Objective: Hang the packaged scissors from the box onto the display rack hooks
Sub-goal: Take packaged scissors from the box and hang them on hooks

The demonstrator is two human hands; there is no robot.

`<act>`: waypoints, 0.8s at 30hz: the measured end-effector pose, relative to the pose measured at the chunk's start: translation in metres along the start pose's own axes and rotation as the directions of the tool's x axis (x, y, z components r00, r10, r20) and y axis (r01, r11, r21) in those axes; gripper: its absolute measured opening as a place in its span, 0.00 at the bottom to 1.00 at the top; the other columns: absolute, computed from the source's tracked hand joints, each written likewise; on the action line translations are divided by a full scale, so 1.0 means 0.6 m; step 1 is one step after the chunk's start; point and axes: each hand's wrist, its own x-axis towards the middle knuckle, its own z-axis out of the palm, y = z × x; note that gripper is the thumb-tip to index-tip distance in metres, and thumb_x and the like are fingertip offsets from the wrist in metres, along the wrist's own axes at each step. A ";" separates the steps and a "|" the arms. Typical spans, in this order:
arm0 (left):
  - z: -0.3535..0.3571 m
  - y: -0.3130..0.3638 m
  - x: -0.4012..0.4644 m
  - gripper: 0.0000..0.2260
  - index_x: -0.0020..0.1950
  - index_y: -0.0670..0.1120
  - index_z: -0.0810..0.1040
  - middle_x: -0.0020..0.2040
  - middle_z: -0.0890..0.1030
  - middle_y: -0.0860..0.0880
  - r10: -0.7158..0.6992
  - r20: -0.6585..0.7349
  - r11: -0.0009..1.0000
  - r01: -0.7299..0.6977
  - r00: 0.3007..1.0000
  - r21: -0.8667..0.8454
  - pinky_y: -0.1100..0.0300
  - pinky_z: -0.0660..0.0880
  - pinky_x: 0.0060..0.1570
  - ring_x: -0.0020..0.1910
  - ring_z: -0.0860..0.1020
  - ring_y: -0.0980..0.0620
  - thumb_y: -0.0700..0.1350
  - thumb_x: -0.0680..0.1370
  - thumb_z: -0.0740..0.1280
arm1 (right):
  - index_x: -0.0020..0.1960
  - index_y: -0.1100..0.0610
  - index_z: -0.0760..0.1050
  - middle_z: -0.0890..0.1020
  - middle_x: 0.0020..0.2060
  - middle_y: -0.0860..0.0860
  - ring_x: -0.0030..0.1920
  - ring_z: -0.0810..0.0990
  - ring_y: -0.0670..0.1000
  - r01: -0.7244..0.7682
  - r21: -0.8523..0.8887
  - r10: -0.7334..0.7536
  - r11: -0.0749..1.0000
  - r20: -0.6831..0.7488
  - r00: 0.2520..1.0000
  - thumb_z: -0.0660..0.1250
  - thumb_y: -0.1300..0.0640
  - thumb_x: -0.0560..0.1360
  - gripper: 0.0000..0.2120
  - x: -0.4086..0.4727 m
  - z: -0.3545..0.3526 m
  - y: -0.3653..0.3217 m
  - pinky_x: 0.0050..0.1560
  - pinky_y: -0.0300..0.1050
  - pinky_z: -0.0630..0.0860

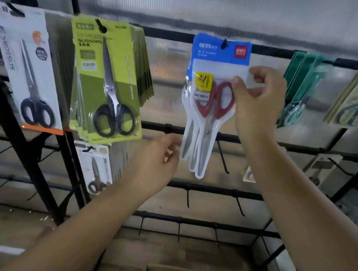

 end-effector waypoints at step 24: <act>0.492 -0.259 -0.281 0.10 0.59 0.44 0.75 0.49 0.78 0.46 -0.651 0.379 0.759 0.559 0.657 0.334 0.54 0.70 0.51 0.51 0.75 0.46 0.42 0.79 0.60 | 0.51 0.56 0.77 0.78 0.43 0.50 0.44 0.76 0.50 -0.332 -0.655 0.725 0.679 0.526 0.445 0.62 0.59 0.78 0.06 -0.514 -0.247 0.592 0.37 0.40 0.66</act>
